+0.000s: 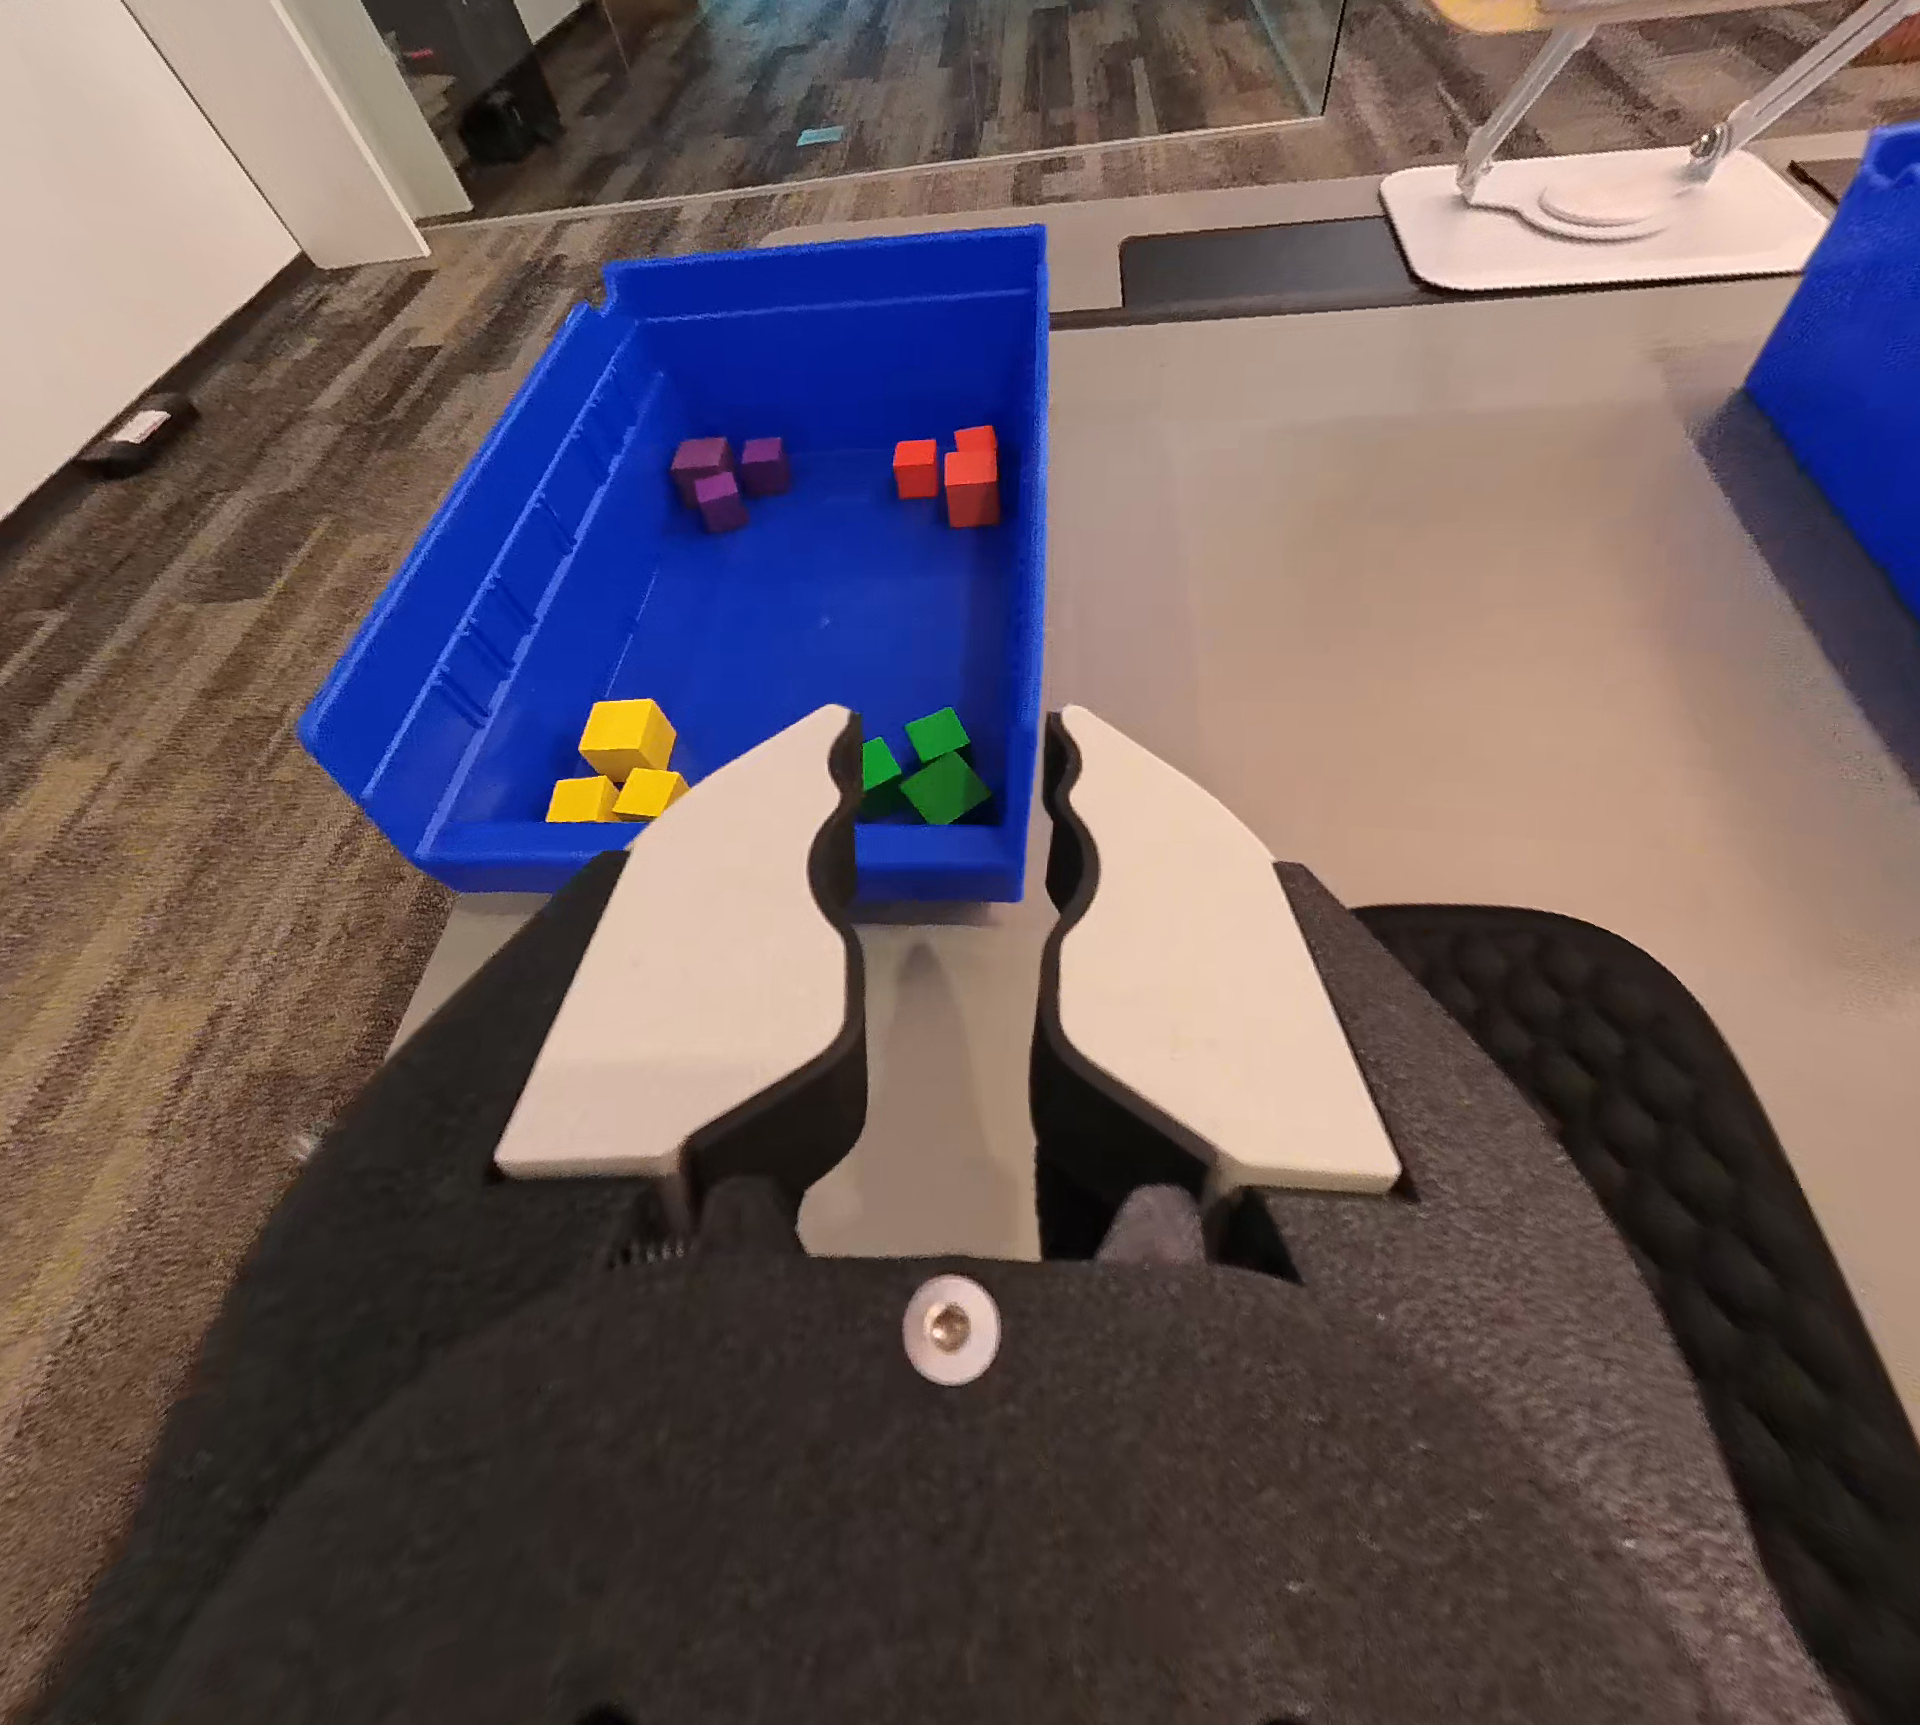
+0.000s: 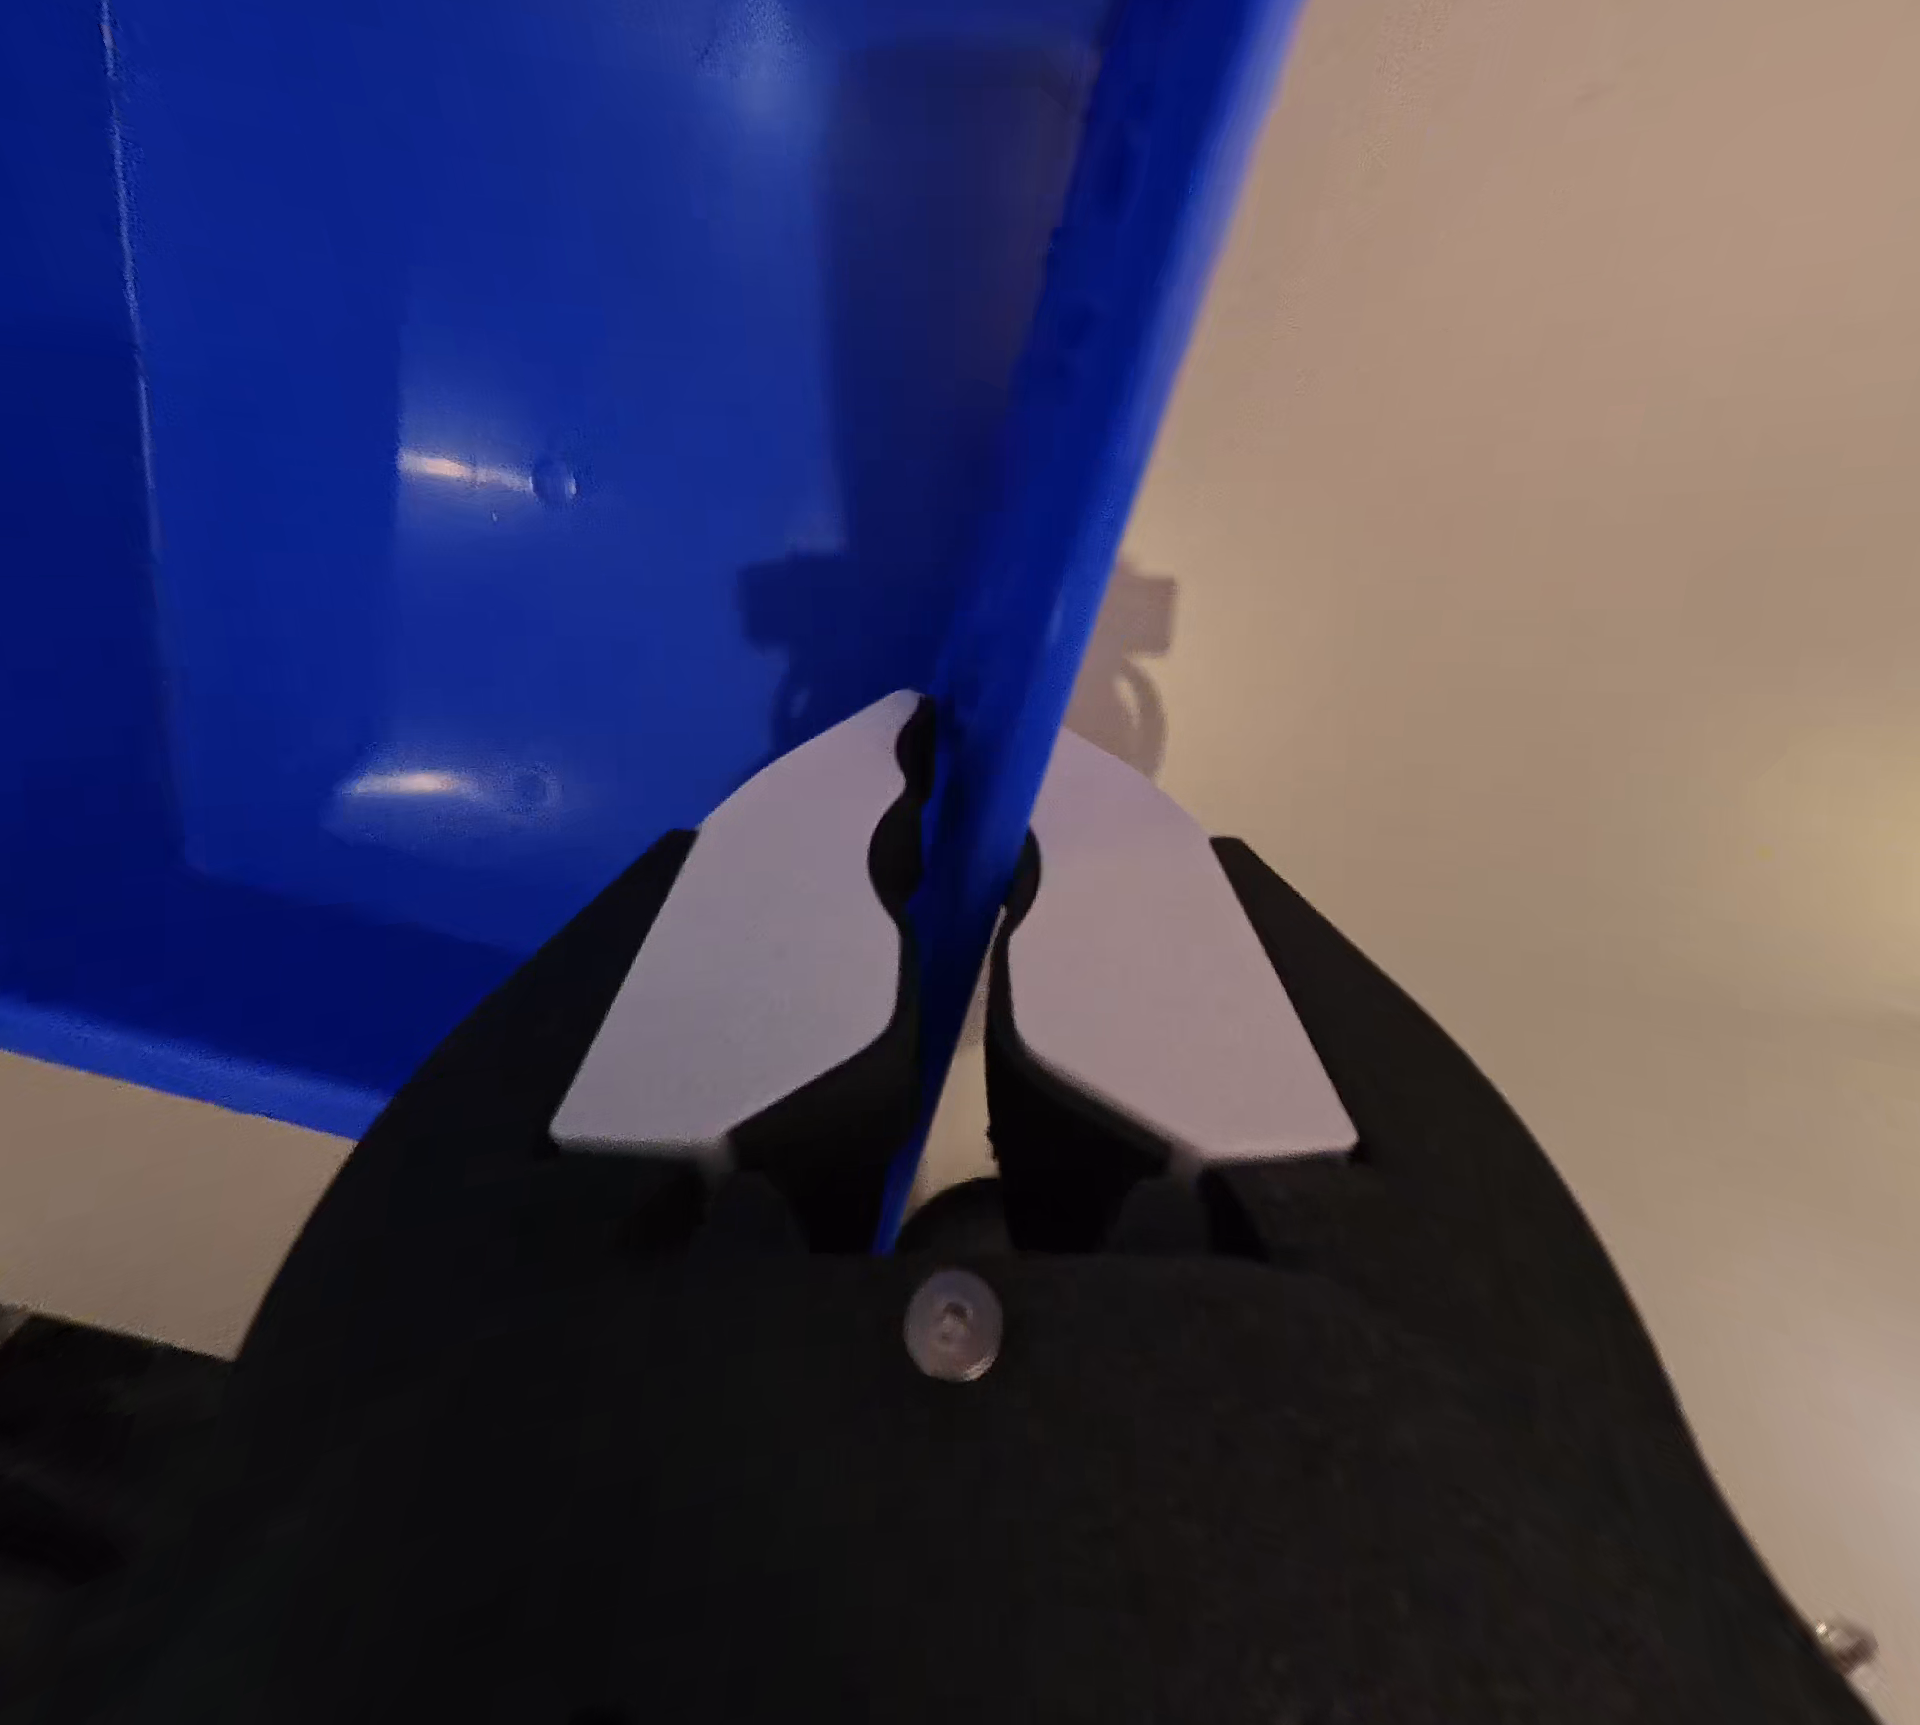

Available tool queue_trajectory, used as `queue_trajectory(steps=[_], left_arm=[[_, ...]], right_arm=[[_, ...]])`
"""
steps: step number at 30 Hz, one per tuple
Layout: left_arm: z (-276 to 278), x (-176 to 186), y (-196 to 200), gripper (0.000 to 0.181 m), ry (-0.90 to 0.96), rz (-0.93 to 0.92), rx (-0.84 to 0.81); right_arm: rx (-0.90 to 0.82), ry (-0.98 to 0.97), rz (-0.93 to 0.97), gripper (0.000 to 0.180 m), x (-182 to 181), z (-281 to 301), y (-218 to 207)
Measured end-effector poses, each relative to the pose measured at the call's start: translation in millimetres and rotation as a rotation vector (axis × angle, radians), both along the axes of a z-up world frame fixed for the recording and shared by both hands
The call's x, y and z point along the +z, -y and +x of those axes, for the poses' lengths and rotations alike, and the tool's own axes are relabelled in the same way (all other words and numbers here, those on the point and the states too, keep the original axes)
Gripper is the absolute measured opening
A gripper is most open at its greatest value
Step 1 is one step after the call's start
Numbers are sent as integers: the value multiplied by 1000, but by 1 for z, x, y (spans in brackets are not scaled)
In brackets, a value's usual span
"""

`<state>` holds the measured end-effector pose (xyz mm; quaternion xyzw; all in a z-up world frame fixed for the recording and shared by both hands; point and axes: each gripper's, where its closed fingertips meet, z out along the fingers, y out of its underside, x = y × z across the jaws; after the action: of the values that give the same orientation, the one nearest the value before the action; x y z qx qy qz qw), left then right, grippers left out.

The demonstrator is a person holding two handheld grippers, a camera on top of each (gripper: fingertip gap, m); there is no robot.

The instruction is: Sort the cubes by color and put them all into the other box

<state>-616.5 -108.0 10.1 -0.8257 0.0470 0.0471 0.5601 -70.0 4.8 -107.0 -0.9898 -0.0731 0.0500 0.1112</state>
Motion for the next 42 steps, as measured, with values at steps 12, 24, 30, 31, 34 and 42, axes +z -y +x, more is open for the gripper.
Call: queue_trajectory(steps=[12,24,30,31,34,42], left_arm=[[30,-22,3,30,-149,-109,10],[68,-15,-17,25,-181,-106,24],[91,-7,-28,24,-218,-100,0],[95,-6,-29,24,-225,-99,-5],[101,-5,-28,24,-252,-94,-10],[90,4,-23,38,-145,-92,-2]], right_arm=[[15,-146,-38,5,-2,185,-1],[-248,-145,-40,5,-5,405,82],[-230,-137,-34,5,-5,424,88],[-233,-139,-33,5,-5,424,88],[-256,-136,-13,5,-5,423,88],[-318,96,286,20,58,429,77]])
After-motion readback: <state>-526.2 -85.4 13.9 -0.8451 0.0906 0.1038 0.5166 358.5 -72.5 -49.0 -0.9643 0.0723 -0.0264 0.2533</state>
